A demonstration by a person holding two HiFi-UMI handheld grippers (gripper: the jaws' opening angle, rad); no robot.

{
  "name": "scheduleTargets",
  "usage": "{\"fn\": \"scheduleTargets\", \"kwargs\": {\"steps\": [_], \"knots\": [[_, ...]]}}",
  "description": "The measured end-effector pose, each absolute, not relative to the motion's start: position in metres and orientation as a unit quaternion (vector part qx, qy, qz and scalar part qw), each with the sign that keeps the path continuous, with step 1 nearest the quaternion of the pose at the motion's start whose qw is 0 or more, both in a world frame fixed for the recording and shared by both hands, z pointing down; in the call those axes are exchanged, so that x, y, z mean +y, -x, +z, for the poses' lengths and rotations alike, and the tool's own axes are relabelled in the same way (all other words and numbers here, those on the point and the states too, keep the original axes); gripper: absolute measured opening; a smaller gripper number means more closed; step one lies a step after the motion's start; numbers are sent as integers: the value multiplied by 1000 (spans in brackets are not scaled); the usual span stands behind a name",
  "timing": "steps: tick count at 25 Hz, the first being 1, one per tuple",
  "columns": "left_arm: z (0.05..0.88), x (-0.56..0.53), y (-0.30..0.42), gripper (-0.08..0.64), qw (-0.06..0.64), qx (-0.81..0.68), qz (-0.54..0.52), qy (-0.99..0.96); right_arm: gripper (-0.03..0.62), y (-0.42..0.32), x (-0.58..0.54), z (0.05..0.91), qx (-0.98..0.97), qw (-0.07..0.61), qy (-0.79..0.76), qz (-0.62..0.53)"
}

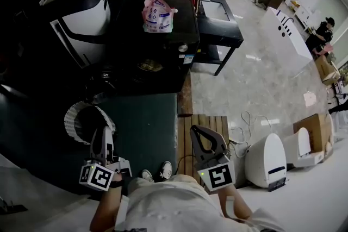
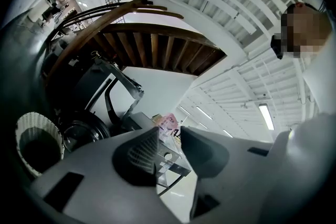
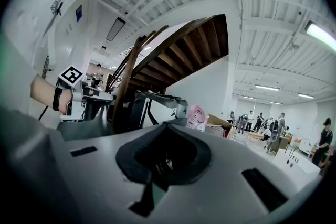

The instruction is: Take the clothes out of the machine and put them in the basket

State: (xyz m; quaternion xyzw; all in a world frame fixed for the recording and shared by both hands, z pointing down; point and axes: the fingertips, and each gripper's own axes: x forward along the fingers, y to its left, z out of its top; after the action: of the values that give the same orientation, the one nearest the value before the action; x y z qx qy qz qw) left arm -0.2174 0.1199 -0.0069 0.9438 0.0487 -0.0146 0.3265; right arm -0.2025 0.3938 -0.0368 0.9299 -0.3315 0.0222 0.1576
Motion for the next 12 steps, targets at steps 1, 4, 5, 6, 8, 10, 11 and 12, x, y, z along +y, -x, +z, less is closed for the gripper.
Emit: {"fn": "scheduleTargets", "kwargs": {"steps": [1, 4, 5, 6, 8, 10, 11, 12], "knots": [[-4, 121, 213, 154, 332, 47, -11, -942, 12, 200, 396, -38, -329, 156, -931, 21], [4, 125, 203, 275, 339, 33, -1, -940, 12, 193, 408, -38, -318, 153, -935, 18], [7, 127, 199, 288, 341, 30, 2, -940, 12, 191, 413, -37, -316, 154, -936, 18], [9, 130, 195, 307, 342, 29, 4, -939, 12, 188, 417, -36, -315, 155, -936, 17], [12, 138, 188, 351, 348, 31, 4, -937, 12, 182, 424, -33, -314, 150, -937, 14], [14, 146, 182, 382, 352, 34, 2, -935, 12, 177, 429, -29, -318, 147, -937, 16], [14, 148, 178, 392, 352, 34, 1, -935, 12, 174, 430, -26, -321, 148, -935, 19], [14, 150, 174, 400, 352, 34, 1, -935, 12, 171, 429, -24, -324, 148, -934, 22]]}}
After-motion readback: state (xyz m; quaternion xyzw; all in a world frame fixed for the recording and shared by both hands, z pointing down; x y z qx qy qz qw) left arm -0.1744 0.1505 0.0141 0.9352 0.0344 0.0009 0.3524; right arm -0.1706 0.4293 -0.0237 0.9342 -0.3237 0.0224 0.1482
